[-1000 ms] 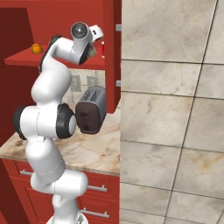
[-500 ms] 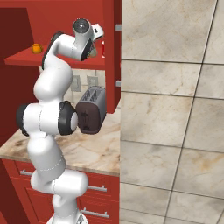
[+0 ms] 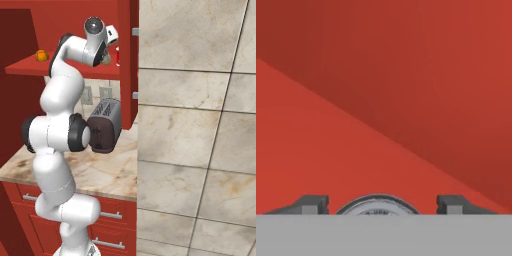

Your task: Pick the cans from the counter and place them in their designated side in the cabinet.

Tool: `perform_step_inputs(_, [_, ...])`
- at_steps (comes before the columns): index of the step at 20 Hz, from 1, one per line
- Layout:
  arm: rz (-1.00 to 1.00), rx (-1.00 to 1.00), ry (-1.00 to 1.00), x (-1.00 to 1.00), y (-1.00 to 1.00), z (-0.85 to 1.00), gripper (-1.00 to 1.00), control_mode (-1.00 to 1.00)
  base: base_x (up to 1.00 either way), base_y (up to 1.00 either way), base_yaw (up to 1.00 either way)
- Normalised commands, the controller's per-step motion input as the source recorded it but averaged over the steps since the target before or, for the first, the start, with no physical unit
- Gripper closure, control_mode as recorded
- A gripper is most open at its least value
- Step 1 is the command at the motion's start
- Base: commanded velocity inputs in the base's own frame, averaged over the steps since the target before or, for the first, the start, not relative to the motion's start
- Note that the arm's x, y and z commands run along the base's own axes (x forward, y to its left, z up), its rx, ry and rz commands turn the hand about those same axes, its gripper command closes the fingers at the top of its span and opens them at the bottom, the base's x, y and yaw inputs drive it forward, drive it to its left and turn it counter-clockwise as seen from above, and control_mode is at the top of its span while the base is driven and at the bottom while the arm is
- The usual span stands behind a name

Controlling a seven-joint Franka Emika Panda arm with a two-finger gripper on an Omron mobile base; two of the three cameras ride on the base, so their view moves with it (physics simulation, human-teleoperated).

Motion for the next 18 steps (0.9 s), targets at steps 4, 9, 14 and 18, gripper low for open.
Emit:
perform_step_inputs(4, [0.04,0.0,-0.11,0.08,-0.03,-0.09,-1.0,-1.0,0.0,0.0,0.0])
perform_step_inputs(9, [0.04,0.0,-0.16,0.02,-0.04,-0.09,-1.0,-1.0,0.0,0.0,0.0])
perform_step_inputs(14, [0.05,0.0,-0.19,0.0,-0.08,-0.03,-1.0,-1.0,0.0,0.0,0.0])
perform_step_inputs(18, [0.06,0.0,-0.18,-0.04,0.0,0.05,-1.0,-1.0,0.0,0.0,0.0])
